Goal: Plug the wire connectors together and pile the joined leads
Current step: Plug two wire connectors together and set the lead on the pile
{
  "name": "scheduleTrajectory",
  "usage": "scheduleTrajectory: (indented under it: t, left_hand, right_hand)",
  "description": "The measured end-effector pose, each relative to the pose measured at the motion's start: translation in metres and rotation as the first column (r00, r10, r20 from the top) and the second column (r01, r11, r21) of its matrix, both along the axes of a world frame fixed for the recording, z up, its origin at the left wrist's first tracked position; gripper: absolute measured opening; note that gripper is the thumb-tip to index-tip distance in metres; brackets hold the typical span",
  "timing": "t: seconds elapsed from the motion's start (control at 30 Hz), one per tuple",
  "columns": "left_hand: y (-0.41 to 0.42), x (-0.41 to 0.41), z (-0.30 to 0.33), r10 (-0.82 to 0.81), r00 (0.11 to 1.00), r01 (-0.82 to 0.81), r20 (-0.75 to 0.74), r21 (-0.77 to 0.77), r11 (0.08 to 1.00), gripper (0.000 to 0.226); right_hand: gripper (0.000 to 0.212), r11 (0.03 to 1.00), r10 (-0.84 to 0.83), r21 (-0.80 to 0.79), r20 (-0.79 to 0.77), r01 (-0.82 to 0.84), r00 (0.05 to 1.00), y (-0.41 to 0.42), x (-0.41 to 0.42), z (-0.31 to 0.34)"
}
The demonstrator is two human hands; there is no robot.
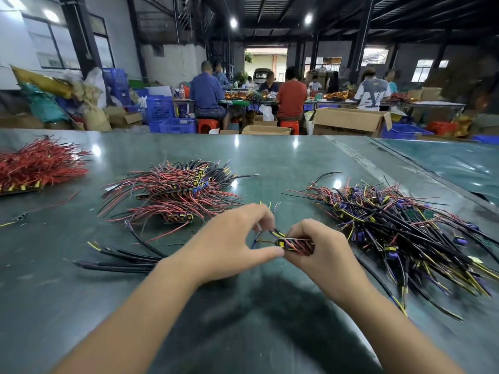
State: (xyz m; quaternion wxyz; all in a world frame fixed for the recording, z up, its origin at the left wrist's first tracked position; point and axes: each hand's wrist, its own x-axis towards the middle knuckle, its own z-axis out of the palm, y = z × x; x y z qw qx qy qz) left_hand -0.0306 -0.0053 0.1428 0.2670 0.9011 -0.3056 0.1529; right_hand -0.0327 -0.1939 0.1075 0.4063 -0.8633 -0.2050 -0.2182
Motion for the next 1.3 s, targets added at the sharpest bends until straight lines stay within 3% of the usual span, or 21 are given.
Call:
scheduleTrajectory:
  t: [0.13, 0.23, 0.3, 0.43, 0.6, 0.8, 1.03, 1.13, 1.23, 1.3]
  left_hand:
    - [-0.013, 0.001, -0.013, -0.144, 0.989, 0.136, -0.037, -0.162, 0.977, 0.016]
    - [-0.003, 0.005, -0.021, -0.106, 0.994, 0.108, 0.023, -0.266, 0.958, 0.013]
    - [0.005, 0.007, -0.025, -0.083, 0.996, 0.086, 0.024, -0.303, 0.949, 0.014]
    - [0.015, 0.009, -0.032, -0.121, 0.992, 0.097, -0.045, -0.367, 0.925, 0.018]
    - [0.016, 0.01, -0.035, -0.146, 0.985, 0.091, -0.089, -0.447, 0.89, 0.018]
    - [0.016, 0.008, -0.03, -0.206, 0.961, 0.091, -0.183, -0.495, 0.864, 0.023]
    - [0.021, 0.007, -0.022, -0.209, 0.962, 0.117, -0.177, -0.424, 0.898, 0.023]
    - [0.028, 0.008, -0.022, -0.191, 0.973, 0.128, -0.132, -0.384, 0.914, 0.022]
    - [0.042, 0.013, -0.021, -0.035, 0.999, 0.032, -0.006, -0.276, 0.961, 0.018]
    - [0.052, 0.018, -0.022, 0.144, 0.986, -0.134, 0.087, -0.114, 0.984, 0.016]
  right_hand:
    - [0.017, 0.987, 0.152, 0.059, -0.046, -0.149, 0.987, -0.006, -0.001, 0.003]
    - [0.018, 0.938, 0.309, 0.212, -0.156, -0.273, 0.938, -0.008, -0.002, 0.004]
    - [0.022, 0.929, 0.349, 0.198, -0.197, -0.312, 0.916, -0.007, -0.003, 0.004]
    - [0.031, 0.95, 0.298, 0.159, -0.186, -0.27, 0.936, -0.002, -0.002, 0.003]
    - [0.032, 0.937, 0.313, 0.229, -0.223, -0.262, 0.923, 0.002, -0.003, 0.0]
    - [0.024, 0.984, 0.173, -0.035, -0.064, -0.176, 0.983, 0.002, -0.003, 0.004]
    - [0.026, 0.955, 0.292, 0.003, -0.142, -0.295, 0.946, 0.0, 0.002, 0.009]
    - [0.02, 0.945, 0.32, 0.115, -0.139, -0.305, 0.937, -0.003, 0.006, 0.009]
    - [0.022, 0.935, 0.267, 0.263, -0.085, -0.237, 0.96, -0.012, 0.011, 0.01]
    - [0.023, 0.902, 0.228, 0.388, -0.055, -0.19, 0.972, -0.017, 0.013, 0.011]
